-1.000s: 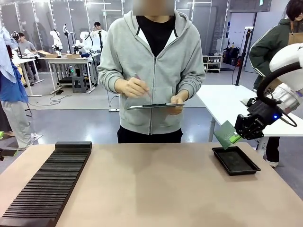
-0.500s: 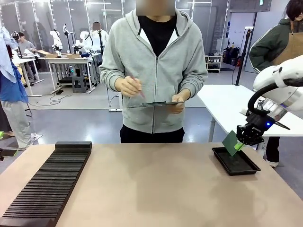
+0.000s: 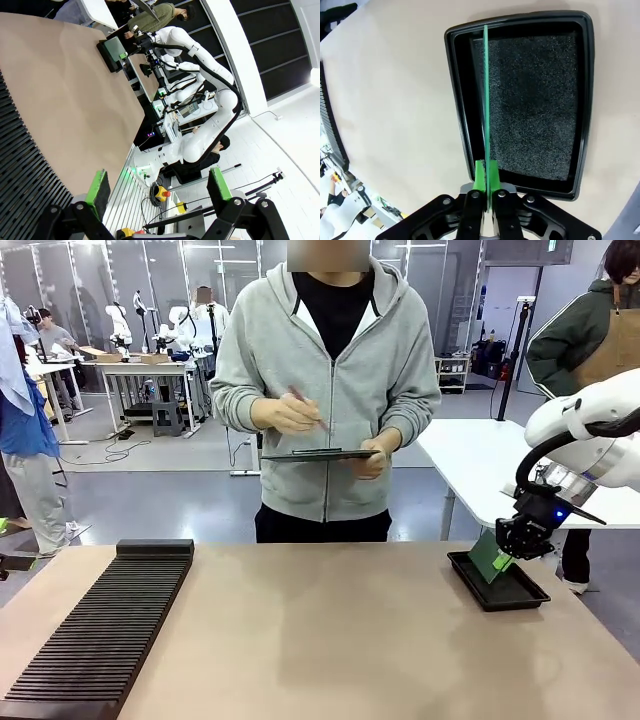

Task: Inspect the PCB.
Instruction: Place the Blank PCB in the ESD tray.

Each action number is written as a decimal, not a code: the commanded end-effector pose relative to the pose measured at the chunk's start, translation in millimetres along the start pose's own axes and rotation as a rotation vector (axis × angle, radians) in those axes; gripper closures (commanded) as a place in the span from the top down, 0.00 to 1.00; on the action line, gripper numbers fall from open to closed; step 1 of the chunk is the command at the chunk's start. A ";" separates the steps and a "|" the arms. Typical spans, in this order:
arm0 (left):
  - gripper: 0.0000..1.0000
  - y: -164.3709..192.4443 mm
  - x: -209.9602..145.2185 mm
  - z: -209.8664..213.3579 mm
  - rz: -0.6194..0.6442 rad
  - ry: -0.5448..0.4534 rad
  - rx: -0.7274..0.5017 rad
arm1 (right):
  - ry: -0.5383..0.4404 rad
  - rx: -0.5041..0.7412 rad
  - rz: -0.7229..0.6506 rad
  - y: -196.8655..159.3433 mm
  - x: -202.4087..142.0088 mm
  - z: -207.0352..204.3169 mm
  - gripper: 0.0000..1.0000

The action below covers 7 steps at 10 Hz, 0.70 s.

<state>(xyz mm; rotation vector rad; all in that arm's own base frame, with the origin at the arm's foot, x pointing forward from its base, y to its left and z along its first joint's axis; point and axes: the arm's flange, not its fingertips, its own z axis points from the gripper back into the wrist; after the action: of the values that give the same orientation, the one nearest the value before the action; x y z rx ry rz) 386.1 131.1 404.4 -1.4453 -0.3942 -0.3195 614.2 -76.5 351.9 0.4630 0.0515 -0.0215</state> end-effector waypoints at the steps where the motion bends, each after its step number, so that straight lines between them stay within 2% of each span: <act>1: 1.00 -1.2 -0.4 0.5 -0.003 -0.001 0.001 | -0.007 -0.040 -0.014 1.1 -2.1 -10.3 0.03; 4: 1.00 -1.2 -0.4 0.5 -0.003 -0.001 0.001 | -0.003 -0.046 -0.007 2.5 -6.3 -14.6 0.03; 5: 1.00 -1.2 -0.4 0.5 -0.003 -0.001 0.001 | 0.001 -0.043 0.004 5.5 -11.0 -14.9 0.09; 6: 1.00 -1.2 -0.4 0.5 -0.003 -0.001 0.001 | 0.005 -0.048 0.013 7.0 -13.6 -15.1 0.23; 7: 1.00 -1.2 -0.4 0.5 -0.003 -0.001 0.001 | -0.001 -0.056 0.008 7.4 -13.8 -15.3 0.26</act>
<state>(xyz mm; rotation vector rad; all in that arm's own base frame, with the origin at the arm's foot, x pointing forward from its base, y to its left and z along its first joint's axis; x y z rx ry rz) 386.1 131.1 404.4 -1.4453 -0.3942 -0.3195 608.3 -67.8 341.9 0.4427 0.0633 -0.0043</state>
